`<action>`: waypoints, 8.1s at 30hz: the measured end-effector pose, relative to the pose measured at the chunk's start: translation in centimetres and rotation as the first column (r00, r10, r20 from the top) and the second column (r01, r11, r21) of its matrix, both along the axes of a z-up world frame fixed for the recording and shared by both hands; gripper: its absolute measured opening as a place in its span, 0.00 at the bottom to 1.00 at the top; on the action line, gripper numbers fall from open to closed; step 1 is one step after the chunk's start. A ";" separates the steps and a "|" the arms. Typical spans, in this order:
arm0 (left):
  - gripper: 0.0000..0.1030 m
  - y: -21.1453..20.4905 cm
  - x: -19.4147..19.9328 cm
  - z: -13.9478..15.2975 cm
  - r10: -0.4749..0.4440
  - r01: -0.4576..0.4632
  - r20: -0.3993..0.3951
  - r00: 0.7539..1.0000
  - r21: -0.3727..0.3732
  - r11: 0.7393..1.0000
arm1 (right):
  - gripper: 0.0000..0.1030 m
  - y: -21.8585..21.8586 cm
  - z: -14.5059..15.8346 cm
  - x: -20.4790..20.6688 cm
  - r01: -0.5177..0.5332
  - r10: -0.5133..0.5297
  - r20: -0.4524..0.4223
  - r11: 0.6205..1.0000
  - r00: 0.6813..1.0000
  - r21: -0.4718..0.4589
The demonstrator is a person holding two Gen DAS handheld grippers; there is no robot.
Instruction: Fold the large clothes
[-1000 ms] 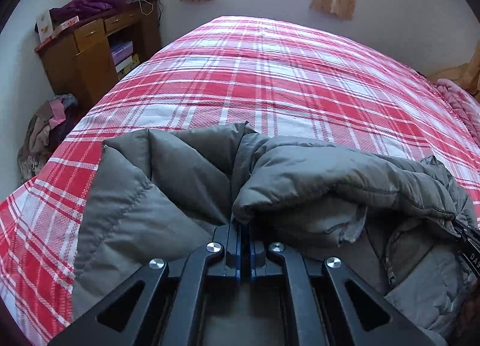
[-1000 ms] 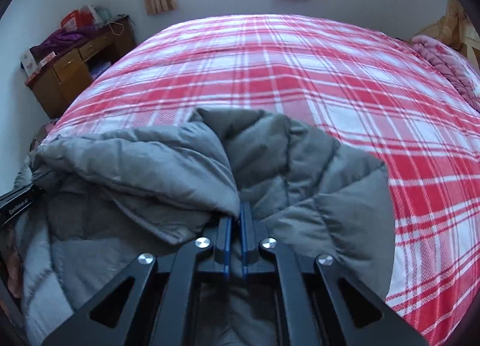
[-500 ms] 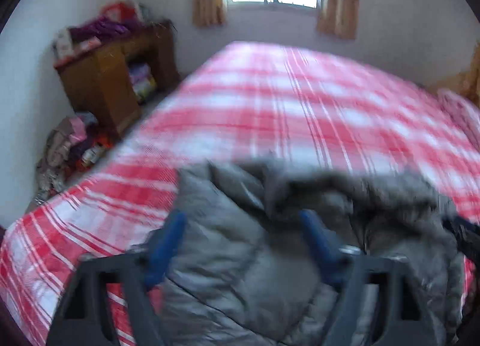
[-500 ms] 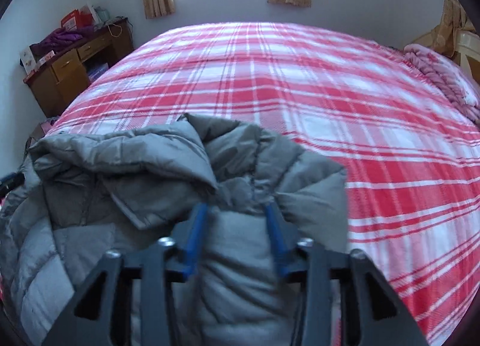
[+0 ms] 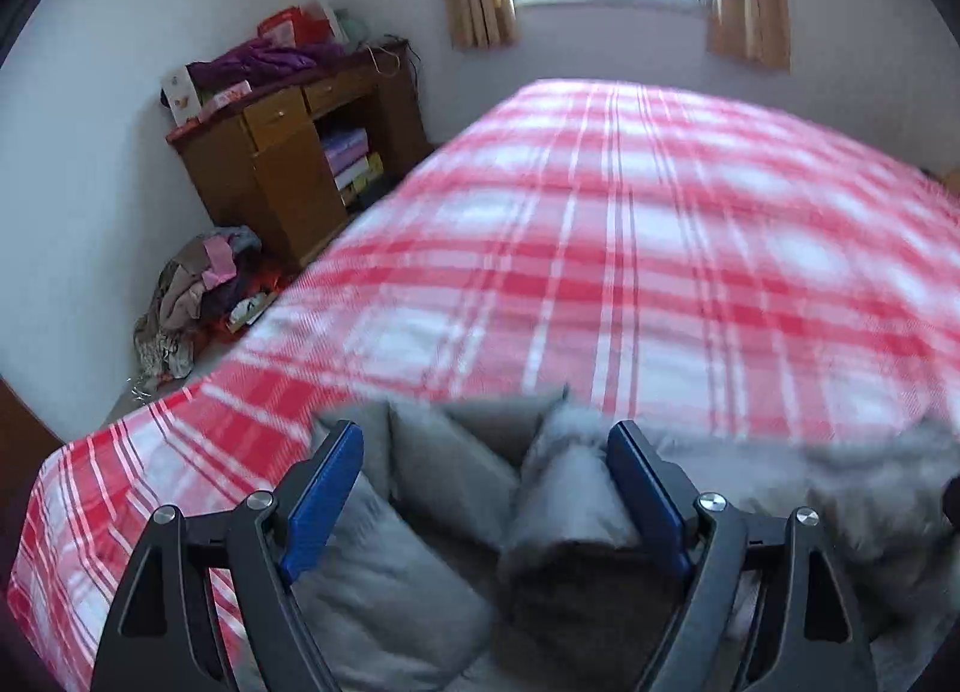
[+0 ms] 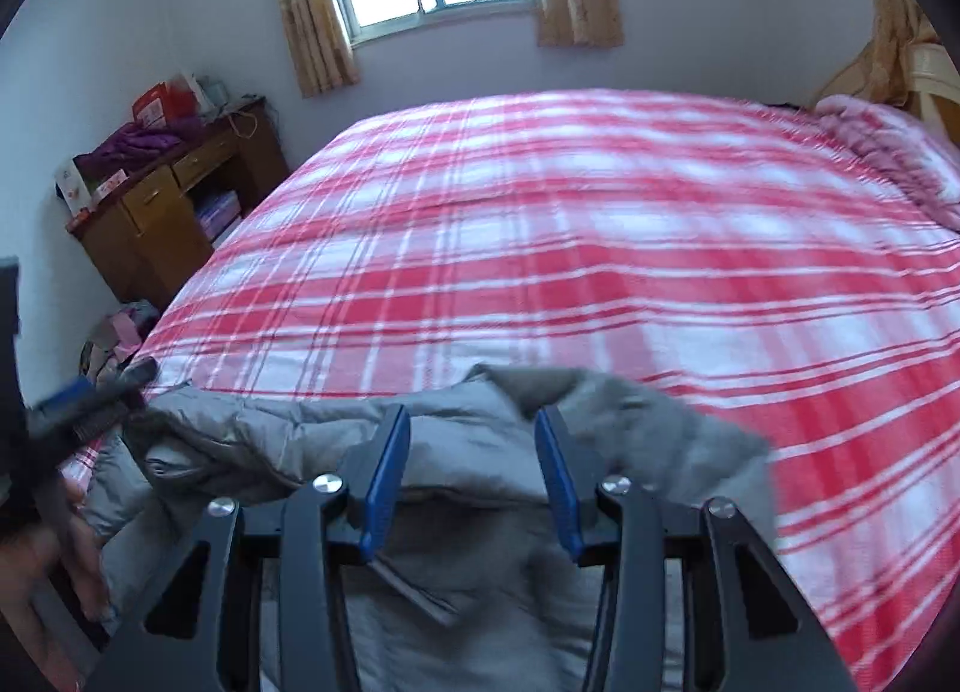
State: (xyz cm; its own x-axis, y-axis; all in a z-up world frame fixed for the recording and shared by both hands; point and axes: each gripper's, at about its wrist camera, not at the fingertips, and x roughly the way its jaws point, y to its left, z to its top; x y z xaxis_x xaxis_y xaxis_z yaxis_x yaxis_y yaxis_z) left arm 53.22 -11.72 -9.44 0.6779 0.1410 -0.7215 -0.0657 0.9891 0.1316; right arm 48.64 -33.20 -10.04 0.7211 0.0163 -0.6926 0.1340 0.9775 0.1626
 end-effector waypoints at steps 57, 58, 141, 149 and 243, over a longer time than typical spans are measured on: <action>0.98 -0.2 1.1 -5.0 0.017 -0.016 -0.057 0.998 0.017 1.000 | 0.45 2.2 -6.6 1.1 -0.008 -0.005 -0.086 0.990 0.996 -0.142; 0.98 -0.2 1.1 -5.0 0.017 -0.016 -0.057 0.998 0.017 1.000 | 0.45 2.3 -6.6 1.1 -0.008 -0.005 -0.087 0.989 0.996 -0.145; 0.00 24.6 -52.1 13.3 -0.258 0.344 0.296 0.920 -0.294 0.892 | 0.09 0.7 6.6 -52.6 -0.054 0.027 0.230 0.993 0.973 0.109; 0.00 23.9 -42.5 15.3 -0.230 0.321 0.322 0.918 -0.263 0.910 | 0.09 0.9 14.7 -51.8 -0.038 0.021 0.467 0.999 0.884 0.027; 0.99 2.9 -16.5 -0.3 0.037 -0.042 0.119 0.992 0.043 0.998 | 0.27 10.3 -1.6 -13.4 0.111 -0.109 0.022 0.951 0.994 -0.287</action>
